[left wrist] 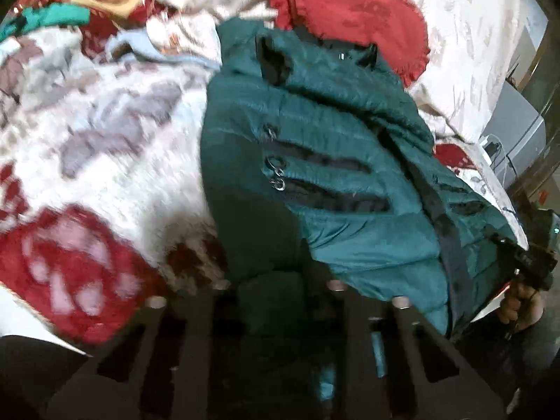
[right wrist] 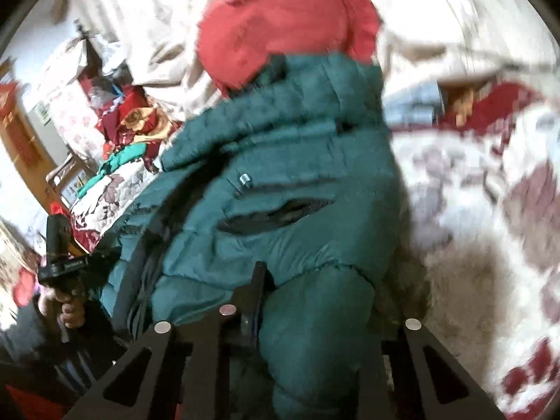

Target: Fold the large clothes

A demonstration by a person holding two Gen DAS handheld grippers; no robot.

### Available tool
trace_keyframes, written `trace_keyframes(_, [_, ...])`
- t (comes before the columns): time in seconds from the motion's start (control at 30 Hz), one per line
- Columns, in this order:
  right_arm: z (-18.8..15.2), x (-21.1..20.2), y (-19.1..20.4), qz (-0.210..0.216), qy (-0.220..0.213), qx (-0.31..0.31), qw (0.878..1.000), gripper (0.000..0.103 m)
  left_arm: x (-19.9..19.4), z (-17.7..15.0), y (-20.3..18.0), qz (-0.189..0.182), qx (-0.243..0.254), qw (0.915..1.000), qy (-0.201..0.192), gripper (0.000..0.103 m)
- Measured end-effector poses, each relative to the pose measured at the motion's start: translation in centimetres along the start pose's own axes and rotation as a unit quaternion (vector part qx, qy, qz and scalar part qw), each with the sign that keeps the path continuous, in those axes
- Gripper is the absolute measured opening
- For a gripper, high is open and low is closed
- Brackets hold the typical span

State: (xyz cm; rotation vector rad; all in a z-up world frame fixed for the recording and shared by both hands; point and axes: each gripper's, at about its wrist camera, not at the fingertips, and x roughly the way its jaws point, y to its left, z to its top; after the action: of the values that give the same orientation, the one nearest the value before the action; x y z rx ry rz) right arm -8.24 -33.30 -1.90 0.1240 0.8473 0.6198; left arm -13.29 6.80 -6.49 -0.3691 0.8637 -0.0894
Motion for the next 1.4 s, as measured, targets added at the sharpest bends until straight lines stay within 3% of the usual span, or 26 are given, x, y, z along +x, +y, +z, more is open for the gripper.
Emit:
trace_keyframes(0.07, [0.1, -1.9, 1.2, -0.001, -0.037, -0.013, 0.999, 0.020, -1.3, 0.0, 0.0, 0.003, -0.005, 1.0000, -0.008, 0.013])
trace_keyframes(0.13, [-0.5, -3.0, 2.3, -0.006, -0.047, -0.019, 0.999, 0.020, -2.3, -0.3, 0.0, 0.001, -0.004, 1.0000, -0.003, 0.013])
trace_keyframes(0.3, [-2.0, -5.4, 3.7, -0.009, -0.058, -0.017, 0.998, 0.020, -4.6, -1.6, -0.1, -0.008, 0.002, 0.9999, 0.015, 0.013])
trace_keyframes(0.57, [-3.6, -9.4, 5.2, 0.001, -0.047, 0.013, 0.999, 0.020, -9.2, -3.6, -2.5, 0.005, 0.044, 0.9990, 0.007, 0.013])
trace_keyframes(0.83, [-4.2, -13.9, 6.9, -0.002, -0.065, 0.002, 0.998, 0.020, -12.4, -4.6, -3.8, -0.019, 0.054, 0.9983, 0.007, 0.013])
trace_keyframes(1.07, [-4.0, -15.0, 6.8, 0.002, -0.075, 0.005, 0.997, 0.020, -12.6, -3.5, -3.6, -0.038, 0.023, 0.9990, -0.003, 0.013])
trace_keyframes(1.23, [-3.8, -14.2, 7.0, 0.004, -0.074, 0.003, 0.997, 0.020, -12.8, -2.4, -3.7, -0.050, 0.005, 0.9981, -0.035, 0.013])
trace_keyframes(1.4, [-3.6, -14.3, 5.9, -0.002, -0.093, 0.025, 0.995, 0.020, -13.3, -1.5, -2.1, -0.083, -0.070, 0.9916, -0.070, 0.013])
